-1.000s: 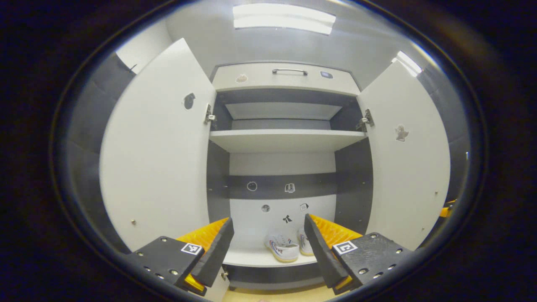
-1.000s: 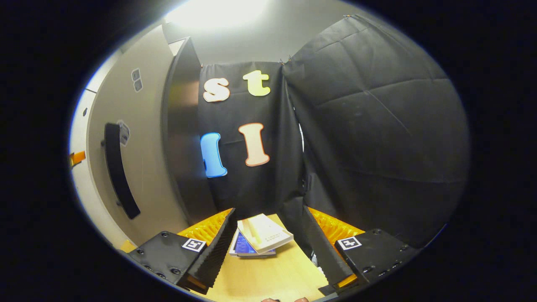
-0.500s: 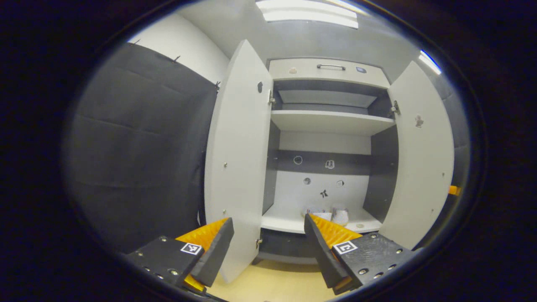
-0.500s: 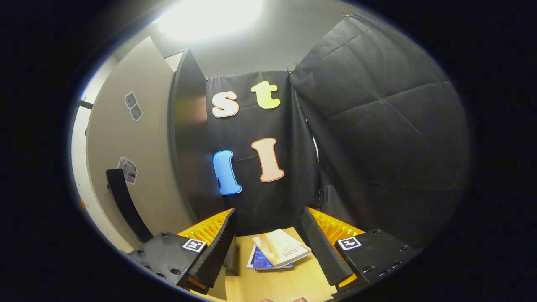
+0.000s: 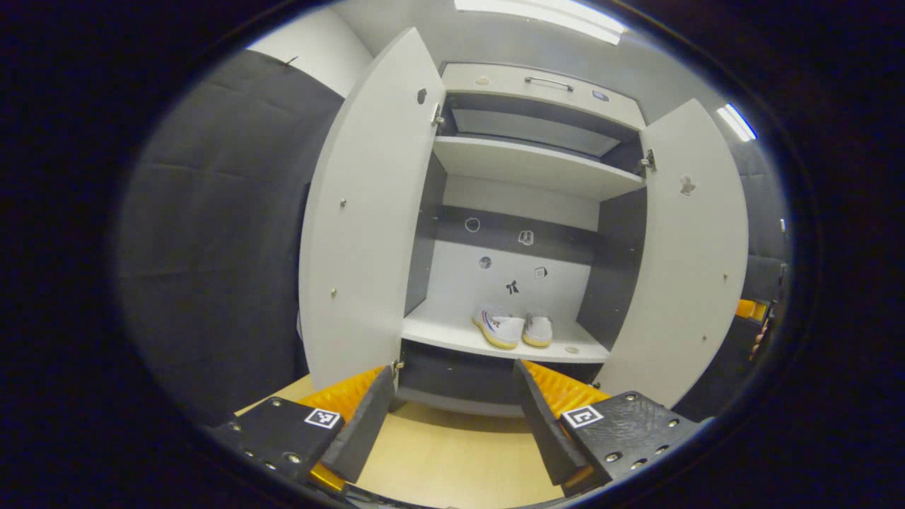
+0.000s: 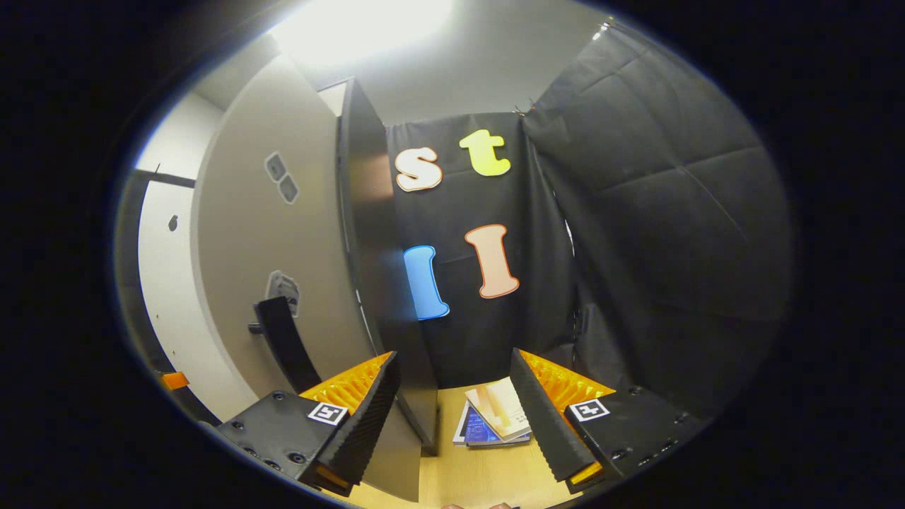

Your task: Grab one shoe with the right hand and put it into the shoe cabinet, grab the other shoe with the left hand and put it into the shoe cabinet; then close the right door with the right hand and the left door with the left hand.

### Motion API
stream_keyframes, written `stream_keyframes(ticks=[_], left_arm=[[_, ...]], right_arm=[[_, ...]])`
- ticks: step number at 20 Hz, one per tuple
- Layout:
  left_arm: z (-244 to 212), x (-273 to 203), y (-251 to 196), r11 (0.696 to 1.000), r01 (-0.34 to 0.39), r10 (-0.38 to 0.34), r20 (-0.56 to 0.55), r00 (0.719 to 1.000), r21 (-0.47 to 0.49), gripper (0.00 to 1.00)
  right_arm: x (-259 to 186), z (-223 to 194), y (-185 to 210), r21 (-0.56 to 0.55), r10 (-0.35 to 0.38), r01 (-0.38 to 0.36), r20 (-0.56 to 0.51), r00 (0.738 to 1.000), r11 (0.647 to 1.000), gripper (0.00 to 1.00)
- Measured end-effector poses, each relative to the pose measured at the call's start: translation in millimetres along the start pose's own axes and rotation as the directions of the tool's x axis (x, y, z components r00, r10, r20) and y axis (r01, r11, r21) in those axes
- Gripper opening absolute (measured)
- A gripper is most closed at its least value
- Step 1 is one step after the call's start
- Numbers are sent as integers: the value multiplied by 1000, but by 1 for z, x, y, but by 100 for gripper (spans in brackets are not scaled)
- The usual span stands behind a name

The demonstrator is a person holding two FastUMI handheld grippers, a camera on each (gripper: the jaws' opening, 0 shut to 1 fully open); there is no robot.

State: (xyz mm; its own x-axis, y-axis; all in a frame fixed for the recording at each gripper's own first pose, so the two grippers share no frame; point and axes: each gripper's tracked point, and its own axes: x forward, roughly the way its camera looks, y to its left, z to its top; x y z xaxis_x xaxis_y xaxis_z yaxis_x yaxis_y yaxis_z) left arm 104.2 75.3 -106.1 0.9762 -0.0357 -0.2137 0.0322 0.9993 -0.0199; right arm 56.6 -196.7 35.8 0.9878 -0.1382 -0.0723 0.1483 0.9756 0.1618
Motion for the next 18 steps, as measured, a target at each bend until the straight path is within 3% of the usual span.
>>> stream_keyframes(ticks=[3,4,5,6,7,18], left_arm=[[4,-4,4,999,30,-30,1,1000,40,96],[7,-6,7,998,38,-38,6,999,43,96],[9,-7,11,998,43,-43,8,999,42,96],[8,-8,16,998,44,-44,3,999,39,97],[6,-8,20,998,44,-44,-8,999,36,96],[-10,-19,74,998,64,-64,-33,997,-15,97]], right_arm=[[-1,-3,23,-42,10,-11,-20,1000,999,98],[-2,-8,30,-49,15,-17,-37,999,999,92],[-4,-9,33,-62,-12,10,-42,999,998,98],[-11,-4,31,-70,-41,39,-30,999,997,89],[-6,-6,31,-70,-61,59,-24,998,996,95],[-17,-13,48,-8,-153,153,-9,988,988,95]])
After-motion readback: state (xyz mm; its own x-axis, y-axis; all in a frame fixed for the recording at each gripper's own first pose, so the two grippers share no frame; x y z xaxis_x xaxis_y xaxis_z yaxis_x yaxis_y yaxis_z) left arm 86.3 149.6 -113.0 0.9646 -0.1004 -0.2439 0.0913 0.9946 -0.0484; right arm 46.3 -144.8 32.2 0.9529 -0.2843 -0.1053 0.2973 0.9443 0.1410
